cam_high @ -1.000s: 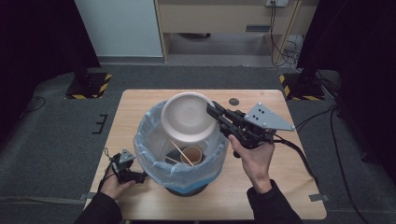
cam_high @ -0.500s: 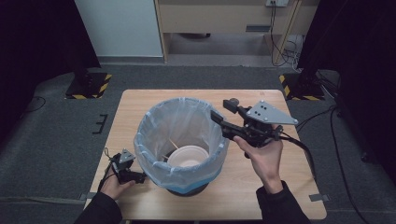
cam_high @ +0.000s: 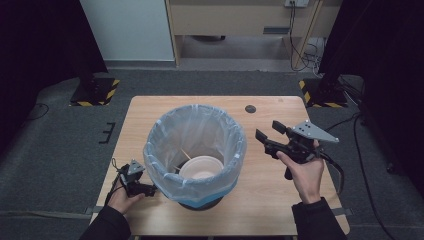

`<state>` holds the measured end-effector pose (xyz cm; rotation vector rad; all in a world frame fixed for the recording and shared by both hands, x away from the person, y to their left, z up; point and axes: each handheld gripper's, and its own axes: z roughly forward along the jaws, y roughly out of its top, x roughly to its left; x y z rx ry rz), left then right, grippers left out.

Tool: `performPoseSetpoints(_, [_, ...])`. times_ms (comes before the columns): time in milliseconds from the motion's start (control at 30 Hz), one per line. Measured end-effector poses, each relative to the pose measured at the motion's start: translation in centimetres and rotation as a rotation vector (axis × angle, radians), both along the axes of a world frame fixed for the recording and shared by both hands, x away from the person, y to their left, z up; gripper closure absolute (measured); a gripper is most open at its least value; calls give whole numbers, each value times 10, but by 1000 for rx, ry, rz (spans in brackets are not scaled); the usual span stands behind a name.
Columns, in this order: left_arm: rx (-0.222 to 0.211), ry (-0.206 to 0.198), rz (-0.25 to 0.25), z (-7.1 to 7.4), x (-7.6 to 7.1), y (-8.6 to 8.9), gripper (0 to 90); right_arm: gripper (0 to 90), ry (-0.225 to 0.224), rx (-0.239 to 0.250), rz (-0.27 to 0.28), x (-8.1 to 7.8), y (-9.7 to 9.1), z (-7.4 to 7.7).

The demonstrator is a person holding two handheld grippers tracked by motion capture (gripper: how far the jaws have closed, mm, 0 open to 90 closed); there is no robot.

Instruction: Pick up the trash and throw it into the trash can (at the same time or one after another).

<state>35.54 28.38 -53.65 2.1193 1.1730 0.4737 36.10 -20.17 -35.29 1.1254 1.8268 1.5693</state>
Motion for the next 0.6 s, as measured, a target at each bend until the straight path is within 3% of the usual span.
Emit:
performPoseSetpoints(33, [0, 0, 0, 0, 0, 0, 0, 288, 44, -13, -15, 5, -9, -17])
performPoseSetpoints(100, [0, 0, 0, 0, 0, 0, 0, 286, 67, -23, -22, 7, -12, -26])
performPoseSetpoints(167, [0, 0, 1, 0, 0, 0, 0, 269, 144, -70, -32, 12, -22, -56])
performPoseSetpoints(200, [0, 0, 1, 0, 0, 0, 0, 269, 144, -70, -32, 12, -22, -56])
performPoseSetpoints(233, [0, 0, 1, 0, 0, 0, 0, 266, 171, -87, -30, 13, -25, -67])
performPoseSetpoints(267, [0, 0, 2, 0, 0, 0, 0, 247, 231, -109, -31, 16, -31, -87])
performPoseSetpoints(367, [0, 0, 4, 0, -1, 0, 0, 235, 292, -165, -32, 19, -41, -115])
performPoseSetpoints(400, [0, 0, 4, 0, -1, 0, 0, 235, 292, -165, -32, 19, -41, -115])
performPoseSetpoints(433, [0, 0, 4, 0, -1, 0, 0, 228, 331, -198, -42, 20, -48, -132])
performPoseSetpoints(500, [-1, 0, 5, 0, -1, 0, 0, 215, 368, -239, -39, 20, -54, -146])
performPoseSetpoints(600, [-2, 0, 4, 0, -1, 0, 0, 208, 399, -273, -33, 18, -59, -155])
